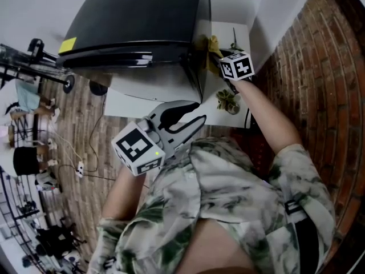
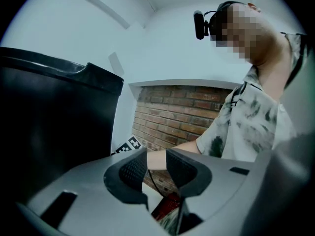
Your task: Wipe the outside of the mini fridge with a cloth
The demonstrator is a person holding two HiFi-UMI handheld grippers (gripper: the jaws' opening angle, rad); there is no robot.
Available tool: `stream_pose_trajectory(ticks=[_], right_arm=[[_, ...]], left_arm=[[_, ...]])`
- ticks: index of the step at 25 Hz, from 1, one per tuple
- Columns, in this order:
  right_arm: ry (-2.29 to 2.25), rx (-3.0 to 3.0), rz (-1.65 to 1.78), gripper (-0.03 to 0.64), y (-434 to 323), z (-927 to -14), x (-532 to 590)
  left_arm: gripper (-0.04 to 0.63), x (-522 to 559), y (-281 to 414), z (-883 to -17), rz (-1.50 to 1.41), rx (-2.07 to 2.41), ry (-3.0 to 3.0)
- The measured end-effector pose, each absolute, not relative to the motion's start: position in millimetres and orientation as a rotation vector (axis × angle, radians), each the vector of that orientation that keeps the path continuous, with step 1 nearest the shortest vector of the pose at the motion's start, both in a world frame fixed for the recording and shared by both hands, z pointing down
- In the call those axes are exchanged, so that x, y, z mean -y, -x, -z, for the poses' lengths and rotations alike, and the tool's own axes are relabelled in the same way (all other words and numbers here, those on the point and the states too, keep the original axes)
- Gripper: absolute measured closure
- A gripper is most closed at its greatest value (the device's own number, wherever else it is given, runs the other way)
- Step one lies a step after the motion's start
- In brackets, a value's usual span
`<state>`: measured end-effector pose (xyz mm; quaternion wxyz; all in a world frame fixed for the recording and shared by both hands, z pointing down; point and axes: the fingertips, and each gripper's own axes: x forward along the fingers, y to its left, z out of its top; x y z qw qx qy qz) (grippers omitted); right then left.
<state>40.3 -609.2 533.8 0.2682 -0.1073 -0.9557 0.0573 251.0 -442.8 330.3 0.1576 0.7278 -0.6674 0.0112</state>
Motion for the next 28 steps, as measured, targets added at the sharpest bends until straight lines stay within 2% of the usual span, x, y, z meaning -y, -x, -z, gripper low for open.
stream_pose_trajectory(ticks=[5,8,21,28], right_arm=[[0.261,2.515,-0.207,0.522,-47,-564,615],[0.242,2.542,-0.224,0.522,-53,-549,623],[0.334,2.88,-0.217,0.522,-102,-343,603],[0.428,2.931,-0.2,0.522,-117,-302,571]], left_arm=[[0.483,443,-251,-331,-0.048,1.899,-2.081],[0.483,442,-251,-328,-0.052,1.894,-2.085],[0.483,442,-256,-334,-0.037,1.762,-2.183],[0.483,443,-259,-334,-0.024,1.723,-2.222]])
